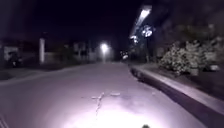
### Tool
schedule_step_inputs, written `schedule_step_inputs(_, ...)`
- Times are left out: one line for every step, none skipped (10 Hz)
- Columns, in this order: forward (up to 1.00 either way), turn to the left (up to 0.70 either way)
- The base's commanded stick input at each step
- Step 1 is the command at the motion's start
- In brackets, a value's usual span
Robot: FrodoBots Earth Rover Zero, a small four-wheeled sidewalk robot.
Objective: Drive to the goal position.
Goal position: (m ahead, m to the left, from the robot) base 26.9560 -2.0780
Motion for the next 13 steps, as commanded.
schedule_step_inputs(0.7,0.01)
schedule_step_inputs(0.7,0.01)
schedule_step_inputs(0.7,0.01)
schedule_step_inputs(0.7,0.01)
schedule_step_inputs(0.7,0.01)
schedule_step_inputs(0.7,0.01)
schedule_step_inputs(0.7,0.01)
schedule_step_inputs(0.7,0.01)
schedule_step_inputs(0.7,0.01)
schedule_step_inputs(0.7,0.01)
schedule_step_inputs(0.7,0.01)
schedule_step_inputs(0.7,0.01)
schedule_step_inputs(0.7,0.01)
